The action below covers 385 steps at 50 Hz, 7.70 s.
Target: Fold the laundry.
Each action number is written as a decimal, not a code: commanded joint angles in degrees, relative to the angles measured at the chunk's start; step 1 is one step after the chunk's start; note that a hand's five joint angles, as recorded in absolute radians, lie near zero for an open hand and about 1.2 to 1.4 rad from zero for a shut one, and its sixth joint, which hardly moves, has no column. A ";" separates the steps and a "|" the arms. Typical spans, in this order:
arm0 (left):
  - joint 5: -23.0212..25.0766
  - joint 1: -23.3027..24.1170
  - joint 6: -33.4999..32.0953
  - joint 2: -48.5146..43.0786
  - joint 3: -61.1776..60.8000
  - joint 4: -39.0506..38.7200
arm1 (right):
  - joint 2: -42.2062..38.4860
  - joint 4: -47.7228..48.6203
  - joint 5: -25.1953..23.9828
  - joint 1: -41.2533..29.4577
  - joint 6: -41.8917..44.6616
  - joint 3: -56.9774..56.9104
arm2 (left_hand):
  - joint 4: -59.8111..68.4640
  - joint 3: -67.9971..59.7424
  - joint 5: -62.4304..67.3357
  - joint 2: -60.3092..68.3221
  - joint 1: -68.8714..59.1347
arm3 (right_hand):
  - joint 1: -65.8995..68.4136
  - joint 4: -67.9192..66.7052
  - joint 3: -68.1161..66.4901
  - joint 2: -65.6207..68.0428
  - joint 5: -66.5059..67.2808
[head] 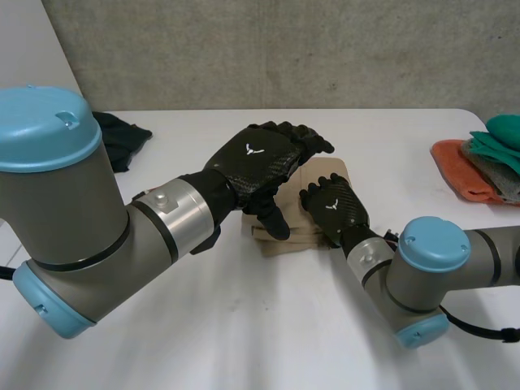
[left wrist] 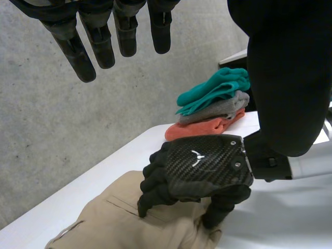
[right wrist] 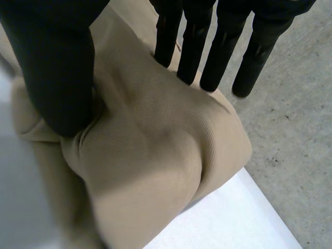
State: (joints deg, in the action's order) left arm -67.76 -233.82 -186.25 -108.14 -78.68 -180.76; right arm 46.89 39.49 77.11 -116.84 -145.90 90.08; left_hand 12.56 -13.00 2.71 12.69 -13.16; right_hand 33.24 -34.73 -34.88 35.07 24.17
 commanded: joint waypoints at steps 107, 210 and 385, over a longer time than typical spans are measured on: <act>0.43 -1.81 0.18 3.02 -0.07 -1.96 | 8.48 -8.73 -20.93 24.00 -12.09 -30.48 | -0.66 1.10 -0.82 -0.79 1.26 | 46.76 -45.27 -45.12 44.93 45.83; -9.15 -35.64 -24.85 -21.74 16.88 -12.15 | 31.96 -16.27 -16.91 11.38 -6.24 11.52 | -0.16 0.60 -0.32 -0.29 0.76 | -23.24 24.73 24.88 -25.07 -24.17; -26.81 -5.41 -24.08 -0.24 -21.51 -17.98 | 10.07 -41.50 0.68 1.97 -3.34 -10.37 | 59.27 -58.82 59.11 59.14 -58.66 | 46.76 -45.27 -45.12 44.93 45.83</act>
State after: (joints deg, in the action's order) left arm -94.50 -239.47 -210.38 -113.93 -96.82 -206.61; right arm 56.13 3.38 78.47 -115.03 -150.66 77.77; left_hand 68.66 -68.51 52.63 68.61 -66.93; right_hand 62.84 -69.05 -68.65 67.64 56.79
